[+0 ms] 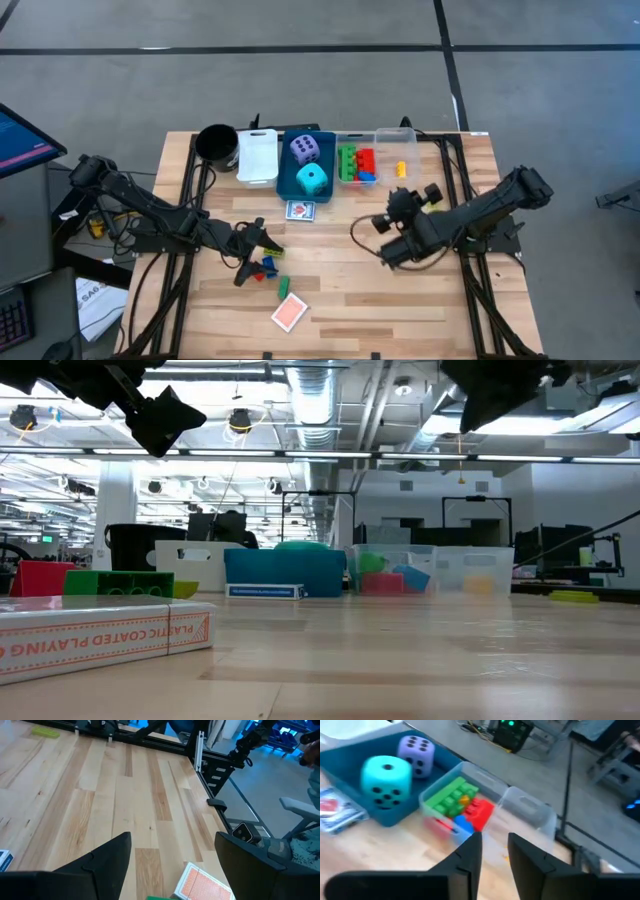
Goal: Pick & Place Toys
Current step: Put the light green 8 stud game piece into the right transparent bin
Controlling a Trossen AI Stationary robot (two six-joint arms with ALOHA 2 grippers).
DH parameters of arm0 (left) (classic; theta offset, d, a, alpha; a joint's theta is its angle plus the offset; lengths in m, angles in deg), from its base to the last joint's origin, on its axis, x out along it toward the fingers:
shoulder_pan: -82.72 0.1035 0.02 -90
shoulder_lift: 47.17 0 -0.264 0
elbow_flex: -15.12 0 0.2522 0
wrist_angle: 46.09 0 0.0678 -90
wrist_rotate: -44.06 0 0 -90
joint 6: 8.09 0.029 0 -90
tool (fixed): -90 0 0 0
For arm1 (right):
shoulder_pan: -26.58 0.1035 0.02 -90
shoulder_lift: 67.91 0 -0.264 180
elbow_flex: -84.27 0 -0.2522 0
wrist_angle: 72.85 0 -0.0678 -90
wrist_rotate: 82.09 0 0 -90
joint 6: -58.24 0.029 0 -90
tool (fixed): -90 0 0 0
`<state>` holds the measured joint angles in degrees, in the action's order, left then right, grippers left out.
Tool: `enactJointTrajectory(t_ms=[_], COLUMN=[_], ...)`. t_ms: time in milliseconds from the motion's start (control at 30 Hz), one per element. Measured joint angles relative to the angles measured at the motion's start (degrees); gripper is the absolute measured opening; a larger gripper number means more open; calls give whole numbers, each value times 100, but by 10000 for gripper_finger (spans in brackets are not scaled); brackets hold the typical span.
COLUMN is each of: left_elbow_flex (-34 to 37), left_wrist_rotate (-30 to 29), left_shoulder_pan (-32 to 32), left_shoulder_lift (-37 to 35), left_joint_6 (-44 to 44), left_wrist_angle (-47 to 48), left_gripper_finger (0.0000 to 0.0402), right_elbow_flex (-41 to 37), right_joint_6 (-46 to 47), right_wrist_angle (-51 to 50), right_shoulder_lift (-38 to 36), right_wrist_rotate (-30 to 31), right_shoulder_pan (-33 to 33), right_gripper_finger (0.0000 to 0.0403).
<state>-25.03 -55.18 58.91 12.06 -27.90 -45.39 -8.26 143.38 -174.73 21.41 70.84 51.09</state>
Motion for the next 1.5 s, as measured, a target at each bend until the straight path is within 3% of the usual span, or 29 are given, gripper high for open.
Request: enactJointTrajectory(t_ms=[233, 367, 567, 733, 1167, 1500], left_elbow_flex=[-1, -1, -1, -1, -1, -1], left_wrist_rotate=[-2, -7, -26, -26, -20, 2], left_shoulder_pan=[0, 0, 0, 0, 0, 0], left_shoulder_lift=[0, 1, 0, 2, 2, 2], left_joint_6=[2, 69, 142, 146, 111, -533], left_wrist_angle=[-39, -35, -31, -28, -26, -195], left_gripper_finger=[282, 282, 282, 282, 282, 282], right_elbow_flex=[-233, -988, -2320, -3142, -4152, -4489], right_joint_6=[1778, 3415, 4766, 4797, 4475, 4192], right_wrist_angle=[-165, -24, 751, 1561, 2918, 3294], right_shoulder_lift=[-3, -2, 5, 5, 2, 2], right_wrist_rotate=[-322, -583, -1321, -1876, -1944, -1940], right_shoulder_pan=[951, 1374, 1593, 1340, 765, 809], right_gripper_finger=[154, 192, 218, 210, 170, 177])
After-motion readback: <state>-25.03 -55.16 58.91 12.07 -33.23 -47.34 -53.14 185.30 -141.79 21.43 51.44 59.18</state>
